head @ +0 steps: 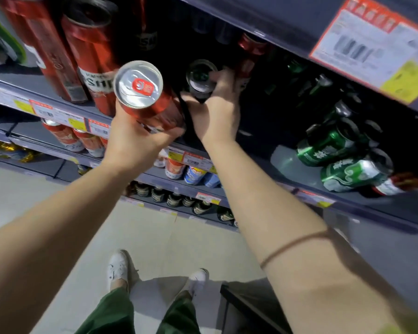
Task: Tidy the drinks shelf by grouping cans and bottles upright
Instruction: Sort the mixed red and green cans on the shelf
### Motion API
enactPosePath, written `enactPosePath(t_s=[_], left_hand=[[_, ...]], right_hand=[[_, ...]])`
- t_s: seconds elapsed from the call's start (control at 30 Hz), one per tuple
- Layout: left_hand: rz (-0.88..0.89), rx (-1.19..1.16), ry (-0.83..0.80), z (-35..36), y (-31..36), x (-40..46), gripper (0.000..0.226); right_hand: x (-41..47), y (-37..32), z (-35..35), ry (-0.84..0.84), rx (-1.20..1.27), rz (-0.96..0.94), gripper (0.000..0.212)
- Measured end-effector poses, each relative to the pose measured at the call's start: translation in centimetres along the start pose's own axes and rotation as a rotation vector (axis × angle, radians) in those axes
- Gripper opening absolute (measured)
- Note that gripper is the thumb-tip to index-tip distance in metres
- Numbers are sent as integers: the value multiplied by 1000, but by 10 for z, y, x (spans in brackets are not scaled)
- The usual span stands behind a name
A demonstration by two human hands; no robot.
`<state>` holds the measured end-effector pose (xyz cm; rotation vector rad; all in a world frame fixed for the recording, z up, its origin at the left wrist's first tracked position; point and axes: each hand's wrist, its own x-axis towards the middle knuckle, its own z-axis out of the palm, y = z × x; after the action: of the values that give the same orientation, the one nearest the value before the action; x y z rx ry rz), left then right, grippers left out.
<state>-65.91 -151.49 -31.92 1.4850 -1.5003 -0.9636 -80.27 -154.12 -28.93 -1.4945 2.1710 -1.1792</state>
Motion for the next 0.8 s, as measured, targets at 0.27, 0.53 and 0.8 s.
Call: enactPosePath(t_s=[0.27,0.53,0.8], left_hand=[[-12,16,69,4,14,0,66],[-71,70,57,33,32,14,66],[-49,56,48,65,36,34,66]], right_hand=[[-10,28,-47,65,130,88,49],[3,91,-131,157,-242,174,52],[-15,95,-133,324,-393,70,42]])
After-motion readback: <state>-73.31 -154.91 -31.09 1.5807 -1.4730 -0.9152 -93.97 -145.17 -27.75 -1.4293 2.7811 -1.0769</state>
